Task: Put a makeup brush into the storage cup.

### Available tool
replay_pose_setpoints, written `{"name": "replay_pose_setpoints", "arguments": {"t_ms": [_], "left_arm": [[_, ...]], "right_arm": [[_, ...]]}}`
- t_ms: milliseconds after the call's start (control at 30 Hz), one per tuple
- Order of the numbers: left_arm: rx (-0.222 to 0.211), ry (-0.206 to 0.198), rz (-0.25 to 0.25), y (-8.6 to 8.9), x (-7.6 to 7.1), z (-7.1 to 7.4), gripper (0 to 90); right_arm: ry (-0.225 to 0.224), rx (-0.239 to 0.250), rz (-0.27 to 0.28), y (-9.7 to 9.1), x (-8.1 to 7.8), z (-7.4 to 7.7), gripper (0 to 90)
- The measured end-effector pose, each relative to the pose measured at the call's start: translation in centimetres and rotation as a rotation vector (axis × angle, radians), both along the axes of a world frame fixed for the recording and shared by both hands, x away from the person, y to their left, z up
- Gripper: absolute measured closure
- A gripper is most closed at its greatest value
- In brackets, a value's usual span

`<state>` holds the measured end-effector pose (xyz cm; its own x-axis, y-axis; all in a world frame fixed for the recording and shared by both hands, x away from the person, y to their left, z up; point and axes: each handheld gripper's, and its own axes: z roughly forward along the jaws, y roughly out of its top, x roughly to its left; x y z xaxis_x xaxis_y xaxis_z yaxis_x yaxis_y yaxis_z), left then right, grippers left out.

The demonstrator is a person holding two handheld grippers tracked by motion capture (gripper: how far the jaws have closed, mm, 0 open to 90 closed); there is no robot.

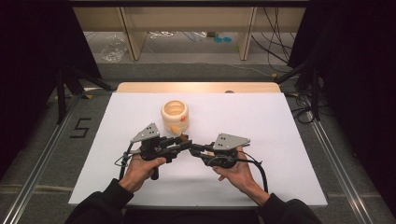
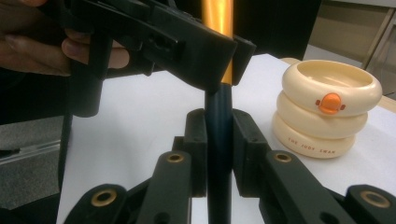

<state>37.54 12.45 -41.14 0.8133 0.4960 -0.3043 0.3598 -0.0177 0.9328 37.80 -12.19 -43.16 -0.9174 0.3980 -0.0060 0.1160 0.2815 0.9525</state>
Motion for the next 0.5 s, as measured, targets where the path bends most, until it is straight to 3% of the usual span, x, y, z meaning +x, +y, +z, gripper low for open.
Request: {"name": "replay_pose_setpoints", "arguments": {"t_ms": [233, 333, 500], "left_arm": [[-0.021, 0.014, -0.006, -0.01, -0.09, 0.04, 73.8], [-0.015, -0.009, -0.035, -0.01, 0.00, 0.04, 75.8], [-0.023, -0.001, -0.024, -0.21, -0.29, 0.15, 77.1]], "right_arm": [[0.013, -0.005, 0.007, 0.23, -0.08, -0.09, 78.4], [0.010, -0.004, 0.009, 0.36, -0.08, -0.17, 78.4], [0.002, -0.001, 0.012, 0.47, -0.09, -0.22, 78.4]]}}
